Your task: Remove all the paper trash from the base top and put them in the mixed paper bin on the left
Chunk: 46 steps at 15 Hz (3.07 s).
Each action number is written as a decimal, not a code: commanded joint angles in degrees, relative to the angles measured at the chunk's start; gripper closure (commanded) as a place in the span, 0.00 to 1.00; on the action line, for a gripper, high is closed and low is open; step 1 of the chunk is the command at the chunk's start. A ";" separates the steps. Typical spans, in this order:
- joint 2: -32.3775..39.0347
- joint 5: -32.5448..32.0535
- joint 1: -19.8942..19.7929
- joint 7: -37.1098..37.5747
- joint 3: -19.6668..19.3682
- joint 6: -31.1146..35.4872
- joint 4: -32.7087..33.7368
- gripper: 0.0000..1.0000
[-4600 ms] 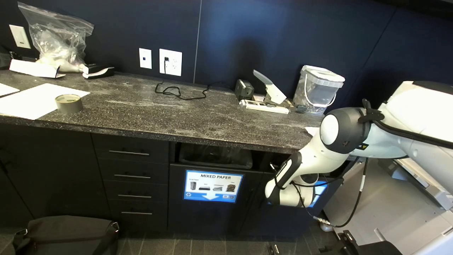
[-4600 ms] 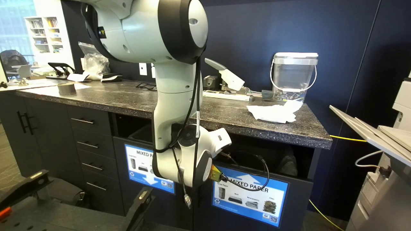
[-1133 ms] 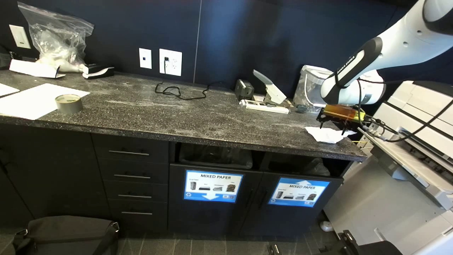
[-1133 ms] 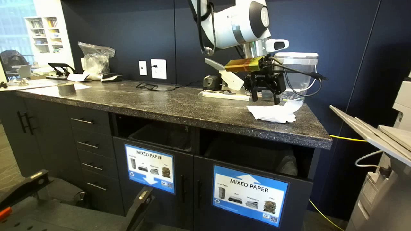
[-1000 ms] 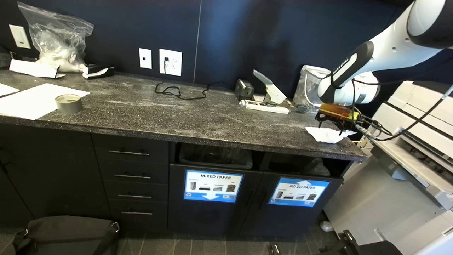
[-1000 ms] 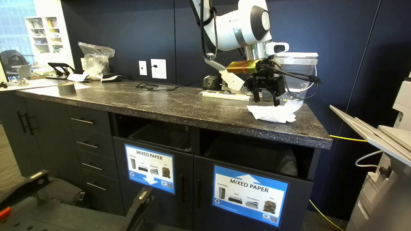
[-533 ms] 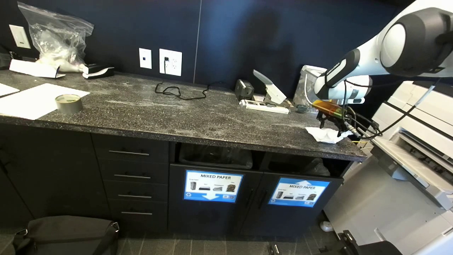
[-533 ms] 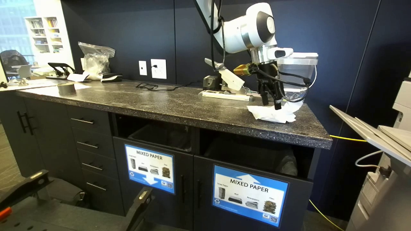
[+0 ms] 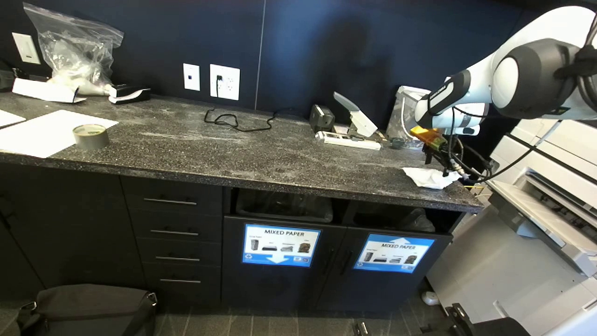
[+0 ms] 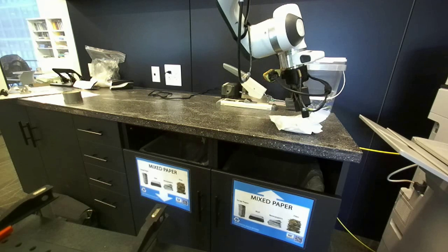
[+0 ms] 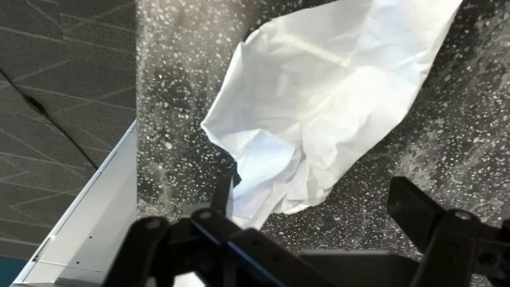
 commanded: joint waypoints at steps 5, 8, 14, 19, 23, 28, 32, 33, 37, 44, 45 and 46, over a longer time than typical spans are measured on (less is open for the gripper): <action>5.98 -0.32 -2.47 6.67 0.05 -4.94 8.32 0.00; 7.69 -0.23 -3.26 7.25 0.34 -4.87 9.78 0.00; 9.06 0.28 -4.40 3.91 1.97 -4.29 10.75 0.30; 8.81 0.16 -4.54 0.01 2.88 -4.39 11.63 0.69; 8.11 0.19 -5.20 -10.40 5.73 -3.57 11.23 0.94; 6.78 0.57 -5.42 -24.08 9.76 -3.54 9.92 0.94; 3.87 0.84 -5.82 -34.91 13.53 -1.23 4.87 0.92; 2.84 0.95 -5.98 -37.59 14.52 -0.79 3.17 0.92; -3.57 1.25 -7.04 -48.10 18.74 3.33 -8.13 0.92; -13.73 6.52 -7.40 -69.58 21.61 4.69 -26.04 0.92; -15.27 6.67 -7.40 -72.36 21.87 4.90 -28.72 0.92; -16.74 6.62 -7.23 -74.79 21.87 5.52 -31.38 0.92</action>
